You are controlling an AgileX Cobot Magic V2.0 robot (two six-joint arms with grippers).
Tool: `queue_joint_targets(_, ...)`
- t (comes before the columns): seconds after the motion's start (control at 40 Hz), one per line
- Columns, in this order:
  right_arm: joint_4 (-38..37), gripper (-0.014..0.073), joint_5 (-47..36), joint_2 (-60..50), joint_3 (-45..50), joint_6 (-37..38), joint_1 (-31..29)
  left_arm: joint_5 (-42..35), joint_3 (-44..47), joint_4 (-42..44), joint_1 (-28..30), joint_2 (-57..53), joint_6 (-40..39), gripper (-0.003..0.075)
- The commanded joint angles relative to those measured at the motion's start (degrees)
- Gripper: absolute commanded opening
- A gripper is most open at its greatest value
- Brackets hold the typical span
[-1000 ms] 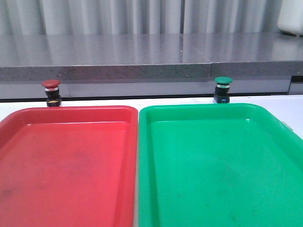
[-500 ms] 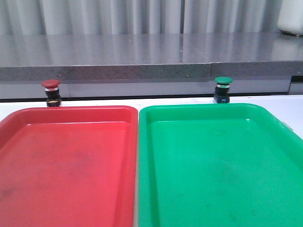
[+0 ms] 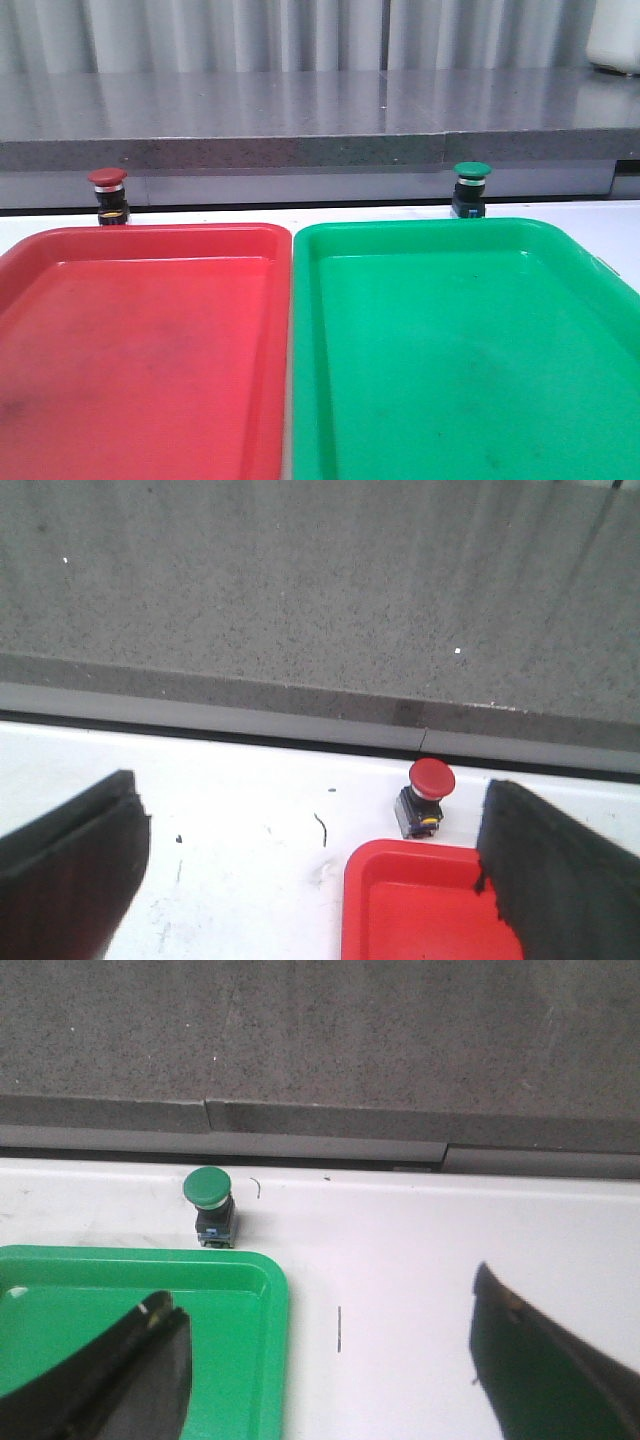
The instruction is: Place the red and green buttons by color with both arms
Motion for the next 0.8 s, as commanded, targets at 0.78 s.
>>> queue_joint_targets(0.78,2.0,0.0589,-2.9,7.8,-7.5,-0.4,0.5,6.7,-30.7,-1.5,-10.3,40.2,1.7,0.064)
